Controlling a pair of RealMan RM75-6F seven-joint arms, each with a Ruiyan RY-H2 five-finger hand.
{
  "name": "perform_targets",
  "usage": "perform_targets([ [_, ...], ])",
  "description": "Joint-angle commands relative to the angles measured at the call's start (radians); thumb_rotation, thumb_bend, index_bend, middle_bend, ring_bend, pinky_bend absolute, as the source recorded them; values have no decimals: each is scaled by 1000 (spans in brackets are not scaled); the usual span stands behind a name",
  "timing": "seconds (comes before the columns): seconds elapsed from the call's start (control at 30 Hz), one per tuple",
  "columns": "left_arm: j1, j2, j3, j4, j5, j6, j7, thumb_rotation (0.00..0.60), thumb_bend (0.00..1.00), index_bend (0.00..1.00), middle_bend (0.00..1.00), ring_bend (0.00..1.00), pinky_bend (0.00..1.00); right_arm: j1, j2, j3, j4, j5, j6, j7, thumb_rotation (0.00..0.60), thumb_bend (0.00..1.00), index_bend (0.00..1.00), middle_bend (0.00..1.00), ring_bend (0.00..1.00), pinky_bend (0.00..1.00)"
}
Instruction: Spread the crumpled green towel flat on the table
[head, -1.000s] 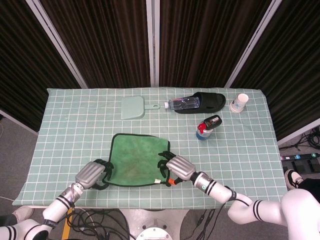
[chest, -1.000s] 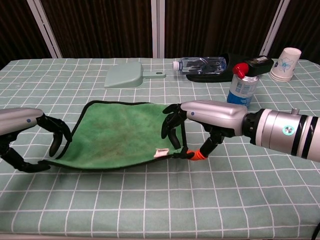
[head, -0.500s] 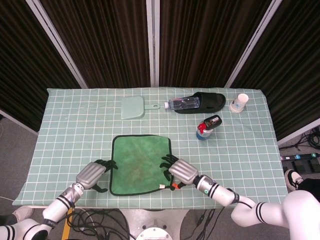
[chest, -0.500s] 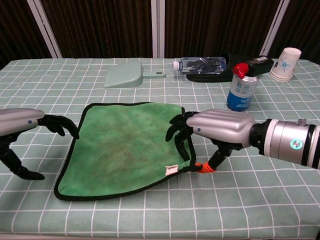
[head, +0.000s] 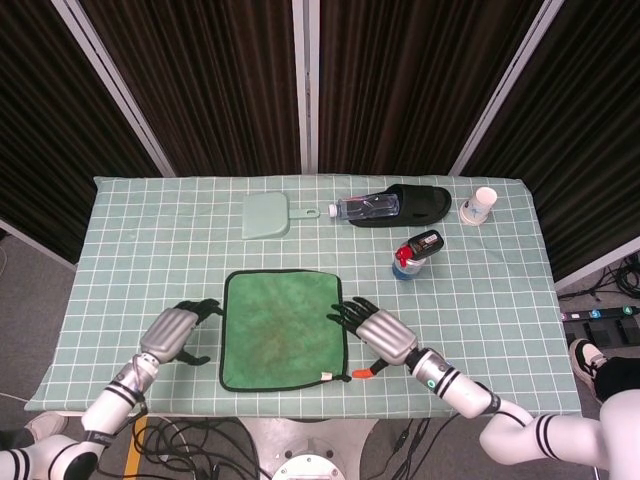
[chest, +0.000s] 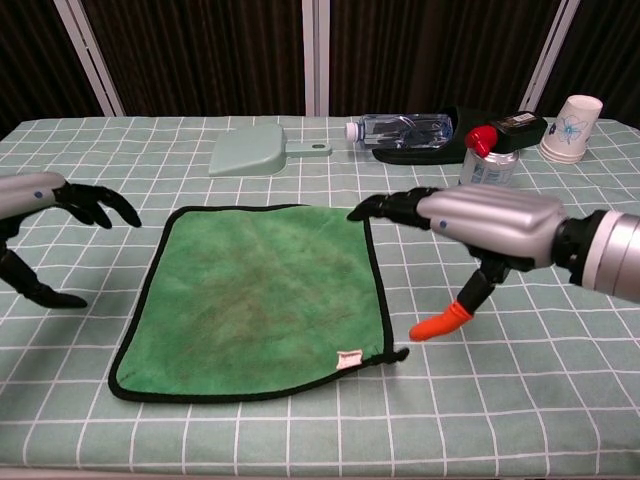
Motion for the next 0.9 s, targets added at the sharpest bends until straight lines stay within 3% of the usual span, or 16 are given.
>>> perform_targets([
  [0.03,30,16,-39,4,-54,49,-24,600,115,299,264,250,220,-73,65,41,-60,57,105,-54,597,79,199,89,0,0],
  [0.2,69,47,-68,5,-107,94,-61,600,122,299,264,250,220,-139,168,44,-125,97,165,-46,600,96,239,109,0,0],
  [0.37,118,54,-71,27,-107,192,-18,600,122,299,264,250,220,-220,242,34,-149,112,250,-29,600,111,267,140,7,17],
  [0.67,235,57,-50,34,-47,412,74,600,123,299,264,250,216,-415,319,10,-162,122,466,5,600,133,254,140,0,0],
  [0.9,308,69,-26,28,8,531,155,600,122,299,252,245,207,-509,374,9,-166,134,537,74,598,135,211,119,0,0],
])
